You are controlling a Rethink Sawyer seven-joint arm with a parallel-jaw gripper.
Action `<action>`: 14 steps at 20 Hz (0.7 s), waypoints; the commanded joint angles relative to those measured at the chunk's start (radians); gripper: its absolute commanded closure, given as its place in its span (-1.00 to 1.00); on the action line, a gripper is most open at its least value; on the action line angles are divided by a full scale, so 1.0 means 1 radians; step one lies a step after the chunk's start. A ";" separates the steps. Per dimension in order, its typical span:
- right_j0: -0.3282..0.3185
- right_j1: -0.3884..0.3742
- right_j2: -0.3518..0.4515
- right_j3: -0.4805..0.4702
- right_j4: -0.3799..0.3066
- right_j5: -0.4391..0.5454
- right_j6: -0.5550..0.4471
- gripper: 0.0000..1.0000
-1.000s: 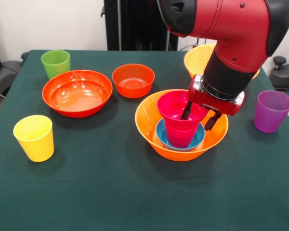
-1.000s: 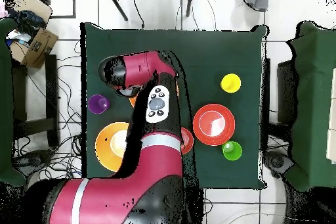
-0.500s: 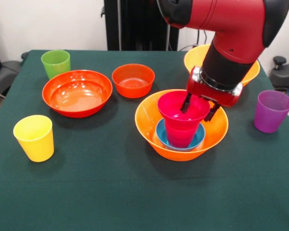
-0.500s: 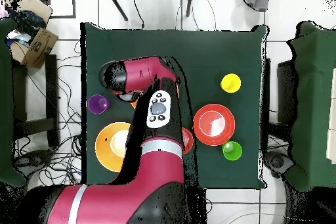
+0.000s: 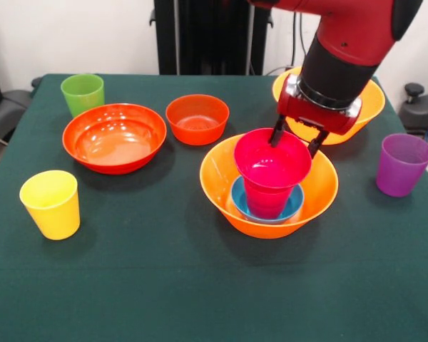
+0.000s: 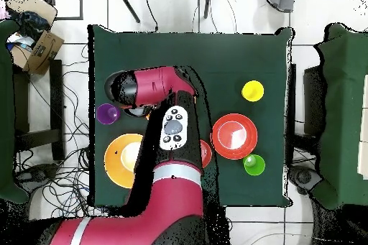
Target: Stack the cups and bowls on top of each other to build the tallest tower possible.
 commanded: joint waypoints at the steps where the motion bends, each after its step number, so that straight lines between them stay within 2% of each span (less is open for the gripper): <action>1: -0.011 -0.024 0.092 0.057 0.026 -0.011 0.008 -1.00; 7: -0.010 -0.051 0.104 0.039 0.043 0.000 0.004 -1.00; 14: 0.002 -0.076 0.101 0.061 0.053 -0.015 0.003 -1.00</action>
